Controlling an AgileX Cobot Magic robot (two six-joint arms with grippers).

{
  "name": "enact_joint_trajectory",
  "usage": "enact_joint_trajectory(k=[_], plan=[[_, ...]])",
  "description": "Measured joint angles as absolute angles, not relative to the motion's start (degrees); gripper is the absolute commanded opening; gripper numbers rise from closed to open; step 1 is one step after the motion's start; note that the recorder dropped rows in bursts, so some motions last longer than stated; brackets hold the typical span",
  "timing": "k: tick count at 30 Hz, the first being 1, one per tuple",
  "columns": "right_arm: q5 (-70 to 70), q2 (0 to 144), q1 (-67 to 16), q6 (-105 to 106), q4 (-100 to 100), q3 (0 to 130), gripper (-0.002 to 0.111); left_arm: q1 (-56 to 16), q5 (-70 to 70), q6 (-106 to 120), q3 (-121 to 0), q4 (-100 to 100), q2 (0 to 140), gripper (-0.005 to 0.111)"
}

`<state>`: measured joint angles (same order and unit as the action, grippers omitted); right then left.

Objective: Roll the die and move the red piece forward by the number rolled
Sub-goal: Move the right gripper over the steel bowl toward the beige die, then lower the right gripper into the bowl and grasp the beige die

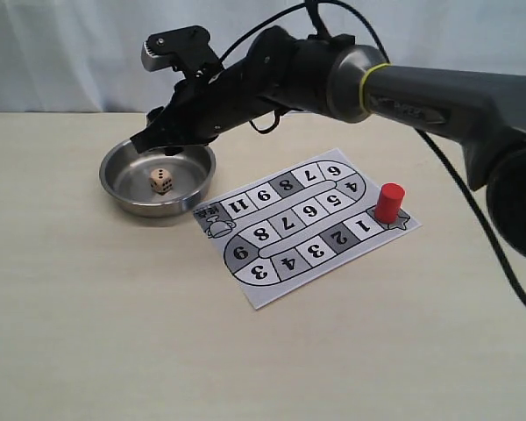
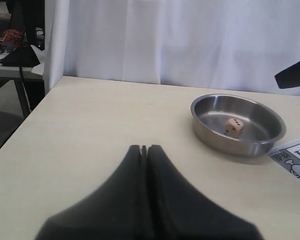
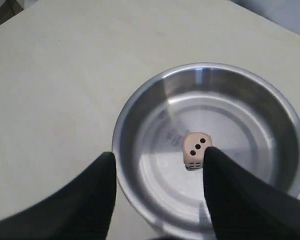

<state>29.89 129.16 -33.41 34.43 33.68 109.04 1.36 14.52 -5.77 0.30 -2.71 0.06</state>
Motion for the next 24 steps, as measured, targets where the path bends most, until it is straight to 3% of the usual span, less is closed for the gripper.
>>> enact_joint_trajectory(k=[4, 24], plan=[[26.93, 132.47, -33.41, 34.21, 33.68, 110.76, 0.061, 1.36, 14.52, -5.77, 0.30, -2.71, 0.06, 0.000], [28.35, 144.30, -33.41, 25.05, 31.13, 124.05, 0.060, 1.36, 14.52, -5.77, 0.30, -2.71, 0.06, 0.000]])
